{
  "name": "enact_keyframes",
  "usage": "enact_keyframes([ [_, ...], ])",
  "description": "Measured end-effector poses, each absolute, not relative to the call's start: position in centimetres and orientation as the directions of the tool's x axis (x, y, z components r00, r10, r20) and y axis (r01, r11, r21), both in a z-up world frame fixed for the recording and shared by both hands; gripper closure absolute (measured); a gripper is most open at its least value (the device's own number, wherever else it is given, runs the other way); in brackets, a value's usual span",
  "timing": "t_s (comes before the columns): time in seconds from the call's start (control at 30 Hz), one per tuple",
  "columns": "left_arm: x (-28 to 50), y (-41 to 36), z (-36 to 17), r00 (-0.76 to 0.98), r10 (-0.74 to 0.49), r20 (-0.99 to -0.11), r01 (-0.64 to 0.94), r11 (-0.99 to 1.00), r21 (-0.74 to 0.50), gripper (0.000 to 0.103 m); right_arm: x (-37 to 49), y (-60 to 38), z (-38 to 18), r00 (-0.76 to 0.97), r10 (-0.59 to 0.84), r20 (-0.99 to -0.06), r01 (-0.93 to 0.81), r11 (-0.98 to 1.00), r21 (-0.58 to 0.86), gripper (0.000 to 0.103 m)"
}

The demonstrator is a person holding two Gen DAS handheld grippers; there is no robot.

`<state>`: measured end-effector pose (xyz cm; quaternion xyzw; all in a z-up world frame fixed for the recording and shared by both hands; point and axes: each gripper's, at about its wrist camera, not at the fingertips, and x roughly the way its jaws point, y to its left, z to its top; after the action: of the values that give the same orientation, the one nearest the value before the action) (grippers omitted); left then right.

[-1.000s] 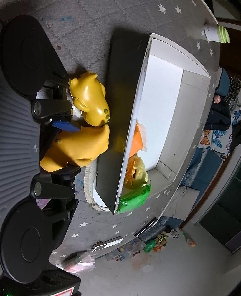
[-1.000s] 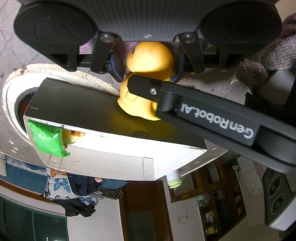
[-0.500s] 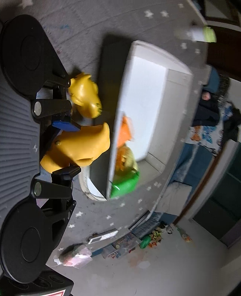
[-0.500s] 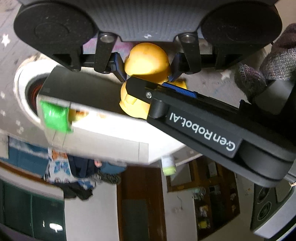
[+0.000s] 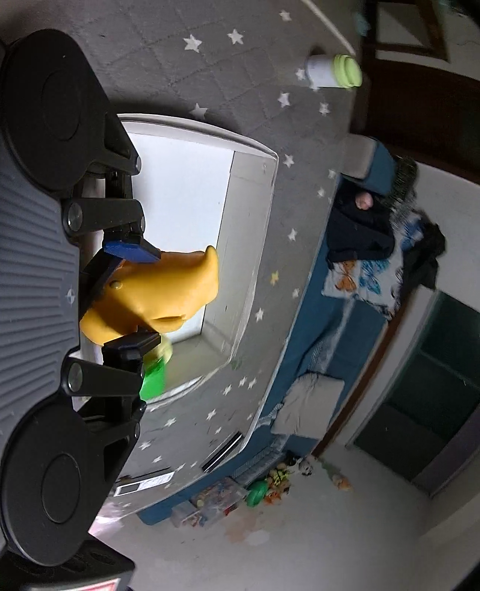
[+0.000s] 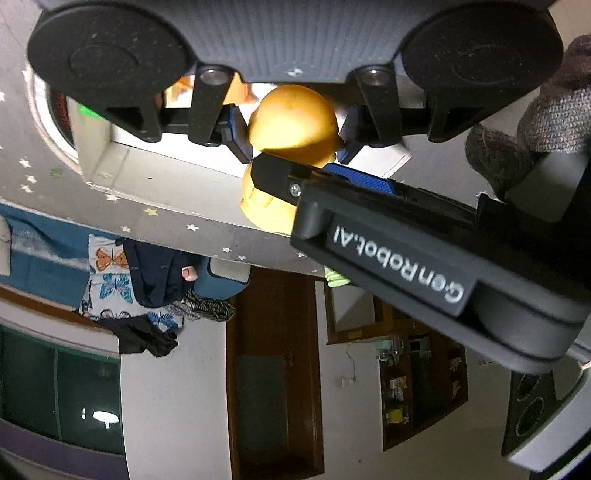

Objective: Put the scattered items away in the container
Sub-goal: 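Lower the tall yellow toy into the box and open the left tool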

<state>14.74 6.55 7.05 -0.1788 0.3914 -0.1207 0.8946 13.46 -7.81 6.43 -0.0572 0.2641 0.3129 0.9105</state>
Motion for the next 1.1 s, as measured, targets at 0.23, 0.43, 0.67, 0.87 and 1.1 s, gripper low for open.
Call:
enact_keyframes([
  [0.23, 19.1, 7.2, 5.0, 0.620, -0.314, -0.719, 0.026, 0.924, -0.382, 0.059, 19.1, -7.1, 4.4, 0.605, 0.544, -0.581, -0.580, 0.801, 0.146, 0.052],
  [0.43, 20.9, 7.7, 3.0, 0.580, -0.324, -0.747, 0.004, 0.919, -0.395, 0.059, 20.7, -6.9, 2.9, 0.574, 0.531, -0.624, -0.568, 0.807, 0.164, 0.052],
  [0.67, 21.8, 7.9, 1.3, 0.551, -0.324, -0.769, -0.023, 0.916, -0.401, 0.059, 22.1, -6.6, 1.1, 0.542, 0.510, -0.668, -0.555, 0.814, 0.171, 0.052],
  [0.87, 21.6, 8.3, 0.9, 0.542, -0.324, -0.776, -0.035, 0.913, -0.405, 0.061, 21.6, -7.0, 1.0, 0.541, 0.515, -0.664, -0.552, 0.814, 0.181, 0.051],
  [1.1, 19.9, 8.5, 2.1, 0.579, -0.314, -0.753, -0.021, 0.917, -0.398, 0.061, 19.7, -8.1, 2.6, 0.602, 0.500, -0.623, -0.550, 0.825, 0.130, 0.051],
])
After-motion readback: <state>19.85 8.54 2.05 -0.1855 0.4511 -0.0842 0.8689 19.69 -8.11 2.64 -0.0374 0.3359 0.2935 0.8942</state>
